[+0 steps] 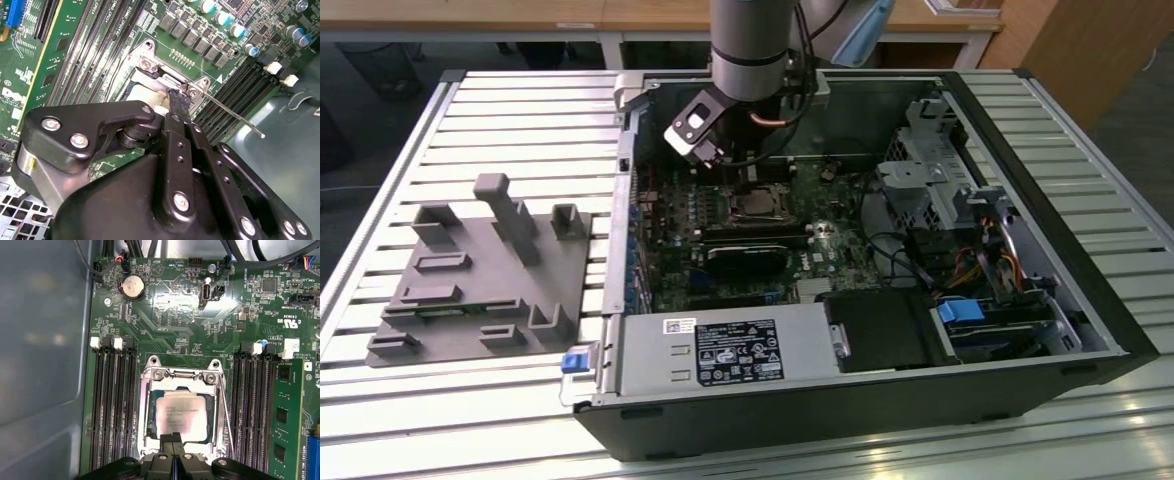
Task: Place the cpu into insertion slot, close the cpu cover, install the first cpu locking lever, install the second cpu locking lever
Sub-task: 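Close the cpu cover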
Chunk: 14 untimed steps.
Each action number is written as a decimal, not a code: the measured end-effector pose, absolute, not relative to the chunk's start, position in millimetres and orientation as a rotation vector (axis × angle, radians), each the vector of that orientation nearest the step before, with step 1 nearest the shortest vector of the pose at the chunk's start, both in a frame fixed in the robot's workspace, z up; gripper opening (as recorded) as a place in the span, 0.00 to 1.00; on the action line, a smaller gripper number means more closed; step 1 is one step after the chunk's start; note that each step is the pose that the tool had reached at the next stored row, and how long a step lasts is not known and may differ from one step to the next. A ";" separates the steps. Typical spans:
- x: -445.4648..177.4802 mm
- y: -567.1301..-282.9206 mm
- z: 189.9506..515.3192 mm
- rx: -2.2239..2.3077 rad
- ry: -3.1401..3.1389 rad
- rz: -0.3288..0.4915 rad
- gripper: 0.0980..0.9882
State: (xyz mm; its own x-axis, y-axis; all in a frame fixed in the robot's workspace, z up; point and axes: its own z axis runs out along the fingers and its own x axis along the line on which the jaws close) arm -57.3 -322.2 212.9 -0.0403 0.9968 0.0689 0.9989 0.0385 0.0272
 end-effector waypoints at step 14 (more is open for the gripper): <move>-51.8 -322.3 213.0 -2.155 -2.241 -0.105 0.03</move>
